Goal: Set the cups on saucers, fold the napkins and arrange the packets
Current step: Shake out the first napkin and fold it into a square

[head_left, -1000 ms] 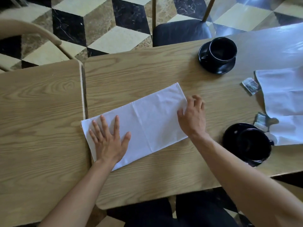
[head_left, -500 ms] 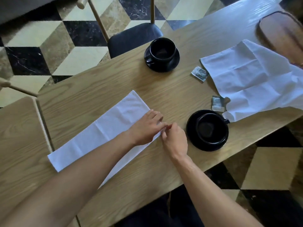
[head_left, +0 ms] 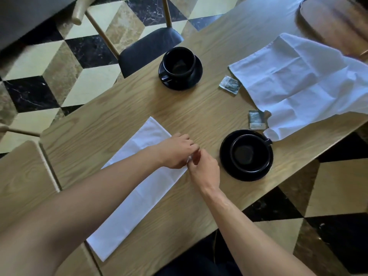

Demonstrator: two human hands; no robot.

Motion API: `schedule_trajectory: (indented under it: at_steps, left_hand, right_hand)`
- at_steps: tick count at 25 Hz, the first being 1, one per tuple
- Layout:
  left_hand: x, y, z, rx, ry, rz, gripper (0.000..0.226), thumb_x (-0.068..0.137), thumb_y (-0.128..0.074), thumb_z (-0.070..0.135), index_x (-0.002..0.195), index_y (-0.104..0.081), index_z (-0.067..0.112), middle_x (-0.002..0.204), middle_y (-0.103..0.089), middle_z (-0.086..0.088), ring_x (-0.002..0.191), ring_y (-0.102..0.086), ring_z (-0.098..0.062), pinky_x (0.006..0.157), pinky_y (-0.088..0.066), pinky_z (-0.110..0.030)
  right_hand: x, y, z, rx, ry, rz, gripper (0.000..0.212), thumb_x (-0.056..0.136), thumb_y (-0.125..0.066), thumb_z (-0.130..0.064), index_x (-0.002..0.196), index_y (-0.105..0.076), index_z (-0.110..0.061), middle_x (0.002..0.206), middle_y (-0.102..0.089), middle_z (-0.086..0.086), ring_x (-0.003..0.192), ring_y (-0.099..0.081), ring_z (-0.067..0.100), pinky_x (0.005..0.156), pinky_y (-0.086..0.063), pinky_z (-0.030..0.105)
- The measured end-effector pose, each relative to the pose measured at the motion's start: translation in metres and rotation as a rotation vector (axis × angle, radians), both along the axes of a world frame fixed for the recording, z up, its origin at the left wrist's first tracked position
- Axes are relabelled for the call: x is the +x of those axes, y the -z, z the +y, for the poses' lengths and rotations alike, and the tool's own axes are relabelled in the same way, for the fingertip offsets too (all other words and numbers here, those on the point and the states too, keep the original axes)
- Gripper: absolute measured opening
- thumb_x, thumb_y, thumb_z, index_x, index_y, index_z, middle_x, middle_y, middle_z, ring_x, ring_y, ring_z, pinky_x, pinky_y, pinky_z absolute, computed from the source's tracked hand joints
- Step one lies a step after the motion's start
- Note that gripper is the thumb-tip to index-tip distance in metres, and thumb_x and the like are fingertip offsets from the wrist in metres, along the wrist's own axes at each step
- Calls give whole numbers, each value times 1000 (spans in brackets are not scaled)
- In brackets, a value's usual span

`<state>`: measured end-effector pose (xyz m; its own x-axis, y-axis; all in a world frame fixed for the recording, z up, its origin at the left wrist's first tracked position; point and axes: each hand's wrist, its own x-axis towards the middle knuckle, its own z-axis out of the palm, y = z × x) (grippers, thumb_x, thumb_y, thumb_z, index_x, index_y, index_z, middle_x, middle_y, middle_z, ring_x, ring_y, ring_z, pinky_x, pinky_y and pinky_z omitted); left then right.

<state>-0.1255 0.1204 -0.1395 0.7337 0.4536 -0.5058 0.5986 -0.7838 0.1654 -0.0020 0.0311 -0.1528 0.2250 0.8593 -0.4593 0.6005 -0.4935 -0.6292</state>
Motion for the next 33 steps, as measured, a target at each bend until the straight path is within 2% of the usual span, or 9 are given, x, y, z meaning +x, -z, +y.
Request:
schedule_trajectory:
  at_steps: [2,6,10,15,19,22,26,29,33]
  left_hand:
    - [-1,-5,8,-86,12,49,23,90,-57,26,113,-58,20,108,-60,3,107,-52,-22,87,-36,-32]
    - [-17,-17,36,-109,73,187,25,90,-61,28,114,-63,23,113,-65,4,110,-56,-23,88,-39,-35]
    - [-63,-48,77,-68,-96,205,9,85,-65,26,94,-66,26,99,-69,7,102,-59,-22,91,-45,-37]
    - [-146,-115,84,-173,-744,-165,15,78,-76,23,69,-68,31,75,-66,11,79,-62,-13,70,-50,-30]
    - [-208,-167,38,-209,-1142,-493,6,80,-84,22,79,-78,23,70,-72,13,63,-61,4,58,-42,-8]
    - [-250,-204,-6,-120,-1425,-743,12,79,-85,16,89,-79,12,67,-72,8,61,-62,0,57,-47,-12]
    - [-297,-259,-47,-3,-1668,-1006,24,74,-83,17,95,-76,7,85,-79,-7,85,-76,-27,65,-62,-27]
    - [-318,-312,-64,201,-1720,-1223,23,76,-83,22,96,-78,12,95,-79,-10,93,-76,-34,75,-63,-46]
    - [-326,-376,-73,519,-1671,-1366,20,74,-87,29,89,-77,20,91,-79,0,88,-77,-20,71,-62,-29]
  right_hand:
    - [1,-2,-2,-2,107,186,9,87,-69,-23,91,-62,-20,84,-71,-7,77,-67,12,67,-48,26]
    - [2,-12,-4,-30,180,414,27,82,-70,-16,107,-68,-26,77,-71,-11,69,-65,-4,63,-48,10]
    - [-1,-30,3,14,171,491,8,82,-73,-21,86,-78,-26,79,-77,-15,74,-70,-2,66,-51,12]
    - [-7,-61,24,45,123,607,7,85,-71,-18,85,-77,-21,82,-78,-7,73,-68,2,69,-52,18]
    - [-25,-103,51,119,-34,691,11,90,-72,-14,85,-78,-22,83,-79,-5,76,-68,4,73,-53,20]
    - [-56,-145,80,126,-163,747,7,91,-73,-13,87,-77,-15,84,-77,2,78,-68,10,80,-56,28]
    - [-113,-220,120,174,-387,823,7,94,-70,-9,92,-76,-6,87,-78,10,83,-74,21,85,-63,37]
    - [-153,-280,147,280,-477,855,12,94,-69,-8,86,-77,-13,86,-77,11,84,-75,26,82,-64,39]
    - [-182,-348,172,440,-540,845,8,94,-70,-13,98,-76,-9,98,-76,19,94,-75,35,83,-64,40]
